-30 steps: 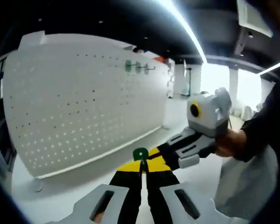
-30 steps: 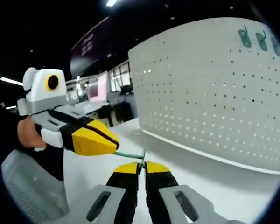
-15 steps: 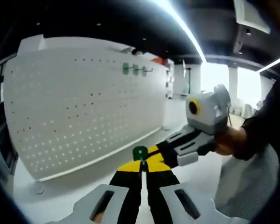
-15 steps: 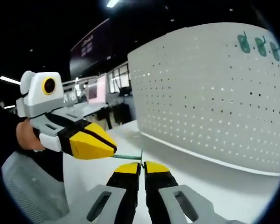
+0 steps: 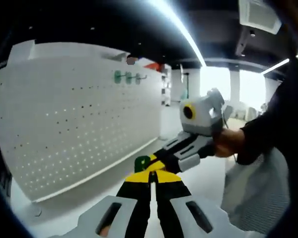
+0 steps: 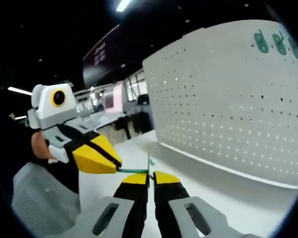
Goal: Insert the hook assembly into the mounting plate slot until the hook locks in place.
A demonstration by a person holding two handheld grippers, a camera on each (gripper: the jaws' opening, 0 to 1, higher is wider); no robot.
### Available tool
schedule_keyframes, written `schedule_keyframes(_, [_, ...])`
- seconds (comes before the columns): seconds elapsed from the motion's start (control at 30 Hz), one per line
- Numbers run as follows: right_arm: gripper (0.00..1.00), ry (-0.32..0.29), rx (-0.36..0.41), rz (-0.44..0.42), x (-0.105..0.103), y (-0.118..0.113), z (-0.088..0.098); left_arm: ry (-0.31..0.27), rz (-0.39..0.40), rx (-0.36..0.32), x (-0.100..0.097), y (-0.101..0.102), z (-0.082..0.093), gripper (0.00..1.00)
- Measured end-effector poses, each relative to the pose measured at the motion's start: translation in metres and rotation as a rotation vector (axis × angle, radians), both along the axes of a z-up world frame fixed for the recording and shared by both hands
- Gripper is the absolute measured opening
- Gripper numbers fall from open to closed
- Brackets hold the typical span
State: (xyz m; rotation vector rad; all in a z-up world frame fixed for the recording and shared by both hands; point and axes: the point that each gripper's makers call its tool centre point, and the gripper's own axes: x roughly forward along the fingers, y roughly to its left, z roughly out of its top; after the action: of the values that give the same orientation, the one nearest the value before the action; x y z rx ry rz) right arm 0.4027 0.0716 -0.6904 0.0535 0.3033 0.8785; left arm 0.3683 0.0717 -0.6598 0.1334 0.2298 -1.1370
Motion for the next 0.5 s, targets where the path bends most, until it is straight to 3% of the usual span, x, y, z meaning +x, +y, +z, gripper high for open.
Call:
schedule_keyframes(0.27, [0.01,0.005,0.018,0.166,-0.025,-0.001,0.013,0.0,-0.187,-0.05,-0.027,-0.013,0.014,0.02])
schedule_keyframes(0.5, [0.01,0.011,-0.023,0.276,-0.05,0.003,0.015,0.022,-0.36,-0.02,-0.053,-0.016,0.015,0.03])
